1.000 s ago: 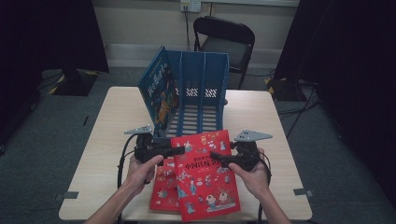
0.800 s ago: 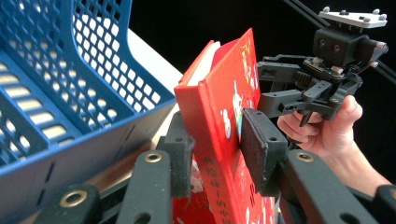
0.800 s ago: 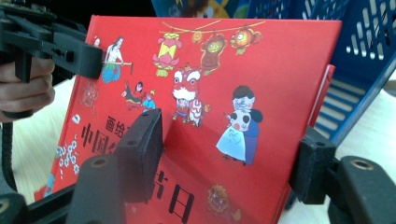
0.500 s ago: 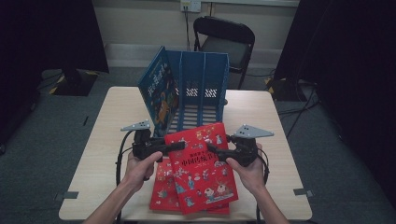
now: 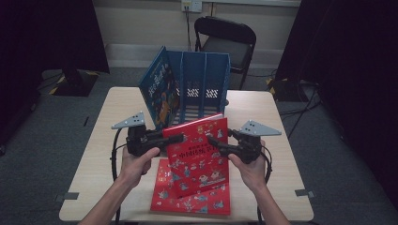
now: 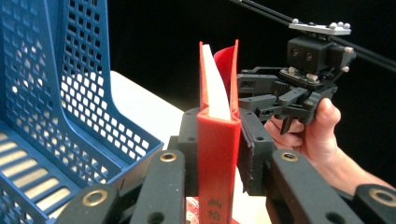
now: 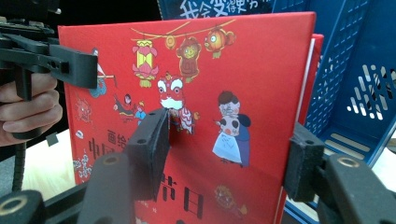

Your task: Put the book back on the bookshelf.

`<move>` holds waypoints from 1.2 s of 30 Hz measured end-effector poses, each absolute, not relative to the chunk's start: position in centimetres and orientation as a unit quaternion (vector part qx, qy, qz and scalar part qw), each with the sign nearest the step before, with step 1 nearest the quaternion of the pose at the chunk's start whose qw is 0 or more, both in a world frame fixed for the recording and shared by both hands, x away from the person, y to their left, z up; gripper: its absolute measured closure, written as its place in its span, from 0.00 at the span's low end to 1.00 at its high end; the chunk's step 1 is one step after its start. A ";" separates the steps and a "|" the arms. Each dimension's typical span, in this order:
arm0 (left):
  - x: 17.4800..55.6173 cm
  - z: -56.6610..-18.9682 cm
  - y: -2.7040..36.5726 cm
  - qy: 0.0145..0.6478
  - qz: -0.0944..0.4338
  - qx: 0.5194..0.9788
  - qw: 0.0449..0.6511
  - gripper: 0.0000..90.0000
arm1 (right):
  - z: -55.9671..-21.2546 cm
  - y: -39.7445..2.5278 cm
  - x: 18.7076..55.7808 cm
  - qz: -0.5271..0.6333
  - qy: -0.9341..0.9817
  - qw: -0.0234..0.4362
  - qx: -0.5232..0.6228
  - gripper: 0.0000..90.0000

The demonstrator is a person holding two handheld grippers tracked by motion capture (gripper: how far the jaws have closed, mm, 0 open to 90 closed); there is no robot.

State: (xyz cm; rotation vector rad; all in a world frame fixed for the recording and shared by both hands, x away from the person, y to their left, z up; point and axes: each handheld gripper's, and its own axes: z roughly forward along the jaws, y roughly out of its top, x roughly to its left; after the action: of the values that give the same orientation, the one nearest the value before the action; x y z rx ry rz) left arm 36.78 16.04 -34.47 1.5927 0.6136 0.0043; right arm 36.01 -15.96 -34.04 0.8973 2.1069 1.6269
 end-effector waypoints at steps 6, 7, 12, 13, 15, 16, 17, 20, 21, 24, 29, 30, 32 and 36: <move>36.0 -34.7 16.6 0.267 0.012 0.706 0.656 0.86 | -34.6 -16.9 35.2 0.564 0.745 0.174 0.311 0.49; 35.9 -34.7 16.6 0.269 0.014 0.706 0.654 0.87 | -34.9 -17.2 35.1 0.560 0.746 0.174 0.316 0.49; 35.7 -34.6 16.4 0.259 0.014 0.709 0.656 0.88 | -36.8 -18.4 35.7 0.548 0.749 0.150 0.340 0.41; 35.7 -34.6 16.3 0.257 0.014 0.710 0.655 0.88 | -37.1 -18.4 35.8 0.546 0.753 0.141 0.339 0.40; 35.4 -34.5 16.1 0.251 0.014 0.712 0.656 0.88 | -37.7 -18.2 35.9 0.542 0.758 0.131 0.339 0.45; 35.4 -34.5 16.0 0.251 0.016 0.712 0.655 0.88 | -37.9 -17.9 35.9 0.548 0.760 0.119 0.329 0.48; 35.2 -34.6 15.8 0.252 0.019 0.712 0.656 0.88 | -38.0 -17.7 35.9 0.548 0.762 0.114 0.324 0.46; 35.1 -35.4 15.0 0.255 0.018 0.724 0.640 0.86 | -37.8 -17.3 35.8 0.539 0.770 0.123 0.318 0.47; 35.1 -35.7 14.7 0.257 0.019 0.725 0.639 0.86 | -37.8 -17.4 35.7 0.540 0.769 0.122 0.319 0.48; 35.5 -36.0 14.4 0.266 0.007 0.720 0.640 0.87 | -37.7 -17.3 35.7 0.537 0.771 0.126 0.318 0.49; 35.5 -35.1 14.4 0.247 0.041 0.727 0.639 0.88 | -37.4 -17.1 36.2 0.536 0.771 0.130 0.318 0.48; 35.5 -34.8 14.5 0.244 0.047 0.724 0.644 0.87 | -37.3 -16.9 36.4 0.538 0.770 0.132 0.318 0.48; 35.3 -34.5 14.6 0.238 0.063 0.723 0.646 0.86 | -36.9 -16.6 36.5 0.543 0.768 0.143 0.308 0.48; 35.0 -35.1 14.9 0.235 0.059 0.724 0.645 0.84 | -37.2 -15.9 36.6 0.532 0.775 0.154 0.303 0.46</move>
State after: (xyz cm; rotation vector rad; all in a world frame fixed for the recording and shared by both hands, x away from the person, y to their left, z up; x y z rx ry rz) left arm 35.01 14.87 -35.09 1.6491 0.5353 0.1354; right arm 36.61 -15.87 -37.19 0.8672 2.2225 1.5261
